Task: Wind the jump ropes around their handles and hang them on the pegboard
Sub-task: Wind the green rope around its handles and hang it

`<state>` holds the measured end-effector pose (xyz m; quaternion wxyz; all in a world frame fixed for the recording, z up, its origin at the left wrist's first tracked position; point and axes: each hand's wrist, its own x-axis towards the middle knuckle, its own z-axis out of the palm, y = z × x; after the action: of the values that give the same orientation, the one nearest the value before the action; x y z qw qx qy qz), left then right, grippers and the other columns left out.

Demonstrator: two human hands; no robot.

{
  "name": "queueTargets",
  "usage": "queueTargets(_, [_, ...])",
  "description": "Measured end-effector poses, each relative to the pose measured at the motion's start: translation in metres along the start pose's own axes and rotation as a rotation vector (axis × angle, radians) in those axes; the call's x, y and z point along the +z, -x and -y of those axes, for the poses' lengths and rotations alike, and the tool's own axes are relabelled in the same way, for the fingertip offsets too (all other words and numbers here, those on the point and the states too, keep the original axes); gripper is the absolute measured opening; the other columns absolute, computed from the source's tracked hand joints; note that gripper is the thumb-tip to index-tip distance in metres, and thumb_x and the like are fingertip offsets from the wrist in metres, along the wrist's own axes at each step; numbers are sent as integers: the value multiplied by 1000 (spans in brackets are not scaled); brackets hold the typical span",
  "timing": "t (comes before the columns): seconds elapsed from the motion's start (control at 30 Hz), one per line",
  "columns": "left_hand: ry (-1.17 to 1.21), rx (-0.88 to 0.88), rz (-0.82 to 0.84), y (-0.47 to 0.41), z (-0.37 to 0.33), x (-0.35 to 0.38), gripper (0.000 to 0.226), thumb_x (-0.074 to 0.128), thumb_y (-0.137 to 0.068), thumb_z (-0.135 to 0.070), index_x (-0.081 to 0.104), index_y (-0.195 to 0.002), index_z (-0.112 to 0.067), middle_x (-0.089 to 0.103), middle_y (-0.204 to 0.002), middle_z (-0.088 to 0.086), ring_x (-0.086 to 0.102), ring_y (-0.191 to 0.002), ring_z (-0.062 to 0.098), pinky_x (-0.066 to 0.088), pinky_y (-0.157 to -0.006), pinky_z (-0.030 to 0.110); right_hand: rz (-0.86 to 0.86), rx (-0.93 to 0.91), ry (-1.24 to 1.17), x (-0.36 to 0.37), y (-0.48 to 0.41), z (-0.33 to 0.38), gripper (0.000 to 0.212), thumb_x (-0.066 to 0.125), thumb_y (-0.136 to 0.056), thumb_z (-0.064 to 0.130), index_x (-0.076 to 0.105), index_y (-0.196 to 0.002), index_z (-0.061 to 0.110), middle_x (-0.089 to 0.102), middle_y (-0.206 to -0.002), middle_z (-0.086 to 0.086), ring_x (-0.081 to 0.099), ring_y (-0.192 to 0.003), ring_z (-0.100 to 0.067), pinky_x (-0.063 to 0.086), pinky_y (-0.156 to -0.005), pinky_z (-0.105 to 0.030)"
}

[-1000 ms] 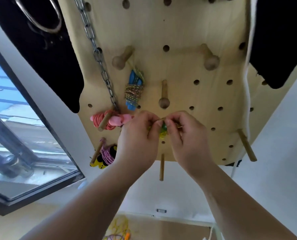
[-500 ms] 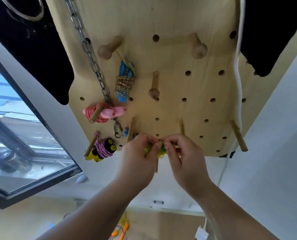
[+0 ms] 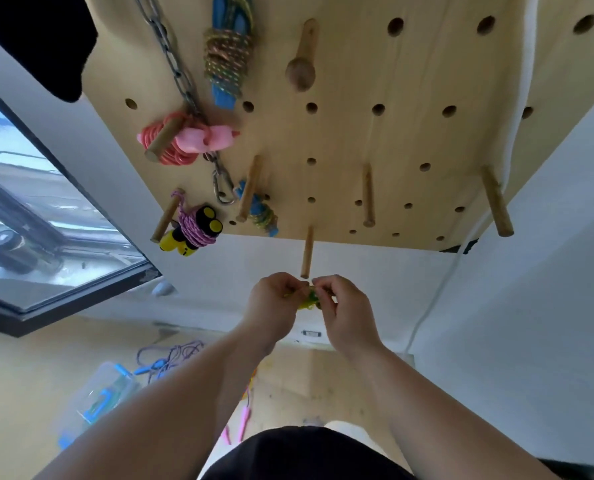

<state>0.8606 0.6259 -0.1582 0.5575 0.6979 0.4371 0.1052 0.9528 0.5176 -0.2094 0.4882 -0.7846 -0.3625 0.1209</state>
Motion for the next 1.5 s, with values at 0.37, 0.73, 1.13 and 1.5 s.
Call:
queueTargets(0.37, [-120, 137, -93, -24, 11, 6, 7, 67, -95, -18, 68, -88, -20, 71, -82, -11, 65, -77, -2, 47, -65, 12, -56, -37, 9, 20, -22, -12, 13, 51, -103, 21, 63, -103, 15, 69, -104, 4, 63, -91, -12, 55, -79, -37])
queueTargets(0.73, [-308, 301, -20, -39, 21, -8, 10, 67, -95, -17, 64, -89, -24, 74, -96, -6, 68, -89, 10, 53, -75, 18, -49, -126, 88, 24, -26, -17, 13, 52, -102, 15, 62, -104, 8, 67, -104, -1, 61, -89, -11, 53, -77, -24])
queueTargets(1.13, [-304, 357, -38, -42, 30, -3, 7, 59, -100, -16, 60, -93, -19, 64, -81, -10, 63, -80, 10, 48, -67, 19, -110, -176, 141, 28, -27, -16, 13, 52, -101, 15, 62, -99, 6, 69, -94, -3, 62, -79, -14, 50, -69, -22])
queueTargets(1.5, [-82, 160, -37, -42, 22, 2, 12, 61, -97, -18, 62, -85, -20, 66, -79, -4, 62, -73, 8, 52, -65, 22, -105, -88, 53, 29, -29, -14, 13, 53, -102, 18, 61, -95, 10, 66, -86, 1, 60, -75, -14, 53, -66, -32])
